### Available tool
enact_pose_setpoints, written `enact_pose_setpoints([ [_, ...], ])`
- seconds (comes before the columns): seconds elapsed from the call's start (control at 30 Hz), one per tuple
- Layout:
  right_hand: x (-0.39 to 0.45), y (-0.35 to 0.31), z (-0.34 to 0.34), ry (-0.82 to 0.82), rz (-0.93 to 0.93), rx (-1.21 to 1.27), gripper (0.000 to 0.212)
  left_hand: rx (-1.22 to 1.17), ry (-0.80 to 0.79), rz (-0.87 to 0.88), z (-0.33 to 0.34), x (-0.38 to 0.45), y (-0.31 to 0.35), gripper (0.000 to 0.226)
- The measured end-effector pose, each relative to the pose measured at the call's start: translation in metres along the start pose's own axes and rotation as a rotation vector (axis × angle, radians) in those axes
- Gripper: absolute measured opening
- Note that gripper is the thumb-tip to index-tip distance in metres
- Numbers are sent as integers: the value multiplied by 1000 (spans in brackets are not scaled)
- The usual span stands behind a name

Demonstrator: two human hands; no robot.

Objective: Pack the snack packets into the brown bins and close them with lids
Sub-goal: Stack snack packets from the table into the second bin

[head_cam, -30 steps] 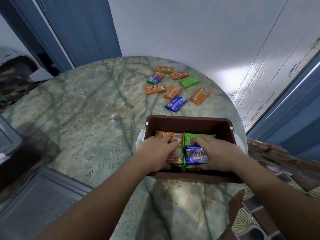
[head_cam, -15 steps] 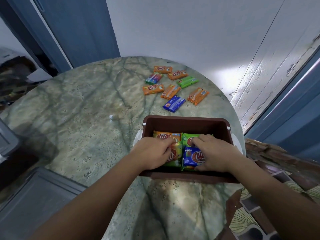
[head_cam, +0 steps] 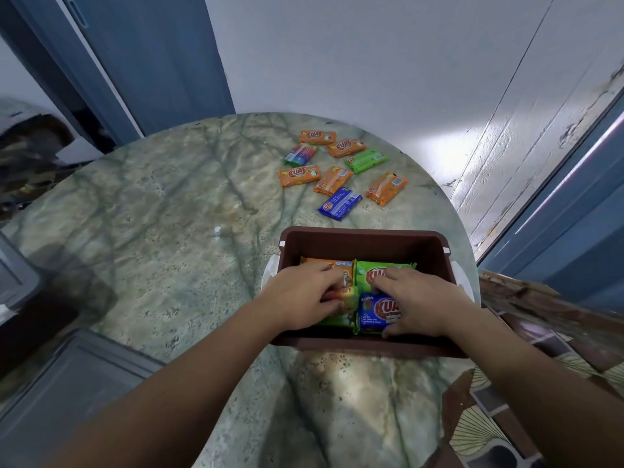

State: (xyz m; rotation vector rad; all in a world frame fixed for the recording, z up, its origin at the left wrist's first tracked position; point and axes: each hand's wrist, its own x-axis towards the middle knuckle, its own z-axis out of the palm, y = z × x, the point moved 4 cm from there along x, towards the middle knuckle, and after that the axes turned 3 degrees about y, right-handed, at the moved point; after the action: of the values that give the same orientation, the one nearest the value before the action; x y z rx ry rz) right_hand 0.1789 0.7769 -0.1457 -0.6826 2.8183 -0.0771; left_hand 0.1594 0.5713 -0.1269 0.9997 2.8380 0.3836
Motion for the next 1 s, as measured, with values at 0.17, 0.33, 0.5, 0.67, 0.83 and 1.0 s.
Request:
enact_pose_setpoints([
  [0.17, -1, 1, 0, 1, -4, 11, 85, -436, 121, -251, -22, -8, -5, 41],
  [0.33, 0, 1, 0, -3, -2, 9, 85, -562, 96, -381, -15, -16, -4, 61],
  [0.5, -1, 1, -1, -9, 0, 8, 86, -525, 117, -472, -4, -20, 4, 37],
  [0.67, 0, 2, 0, -9, 5, 3, 90, -208, 34, -484, -10, -17, 5, 40],
  [0.83, 0, 1, -1, -13, 3, 2, 94, 246, -258, -363, 0, -12, 20, 70],
  [1.0, 0, 2, 0, -6, 4, -9, 95, 439, -260, -352, 2, -8, 20, 74],
])
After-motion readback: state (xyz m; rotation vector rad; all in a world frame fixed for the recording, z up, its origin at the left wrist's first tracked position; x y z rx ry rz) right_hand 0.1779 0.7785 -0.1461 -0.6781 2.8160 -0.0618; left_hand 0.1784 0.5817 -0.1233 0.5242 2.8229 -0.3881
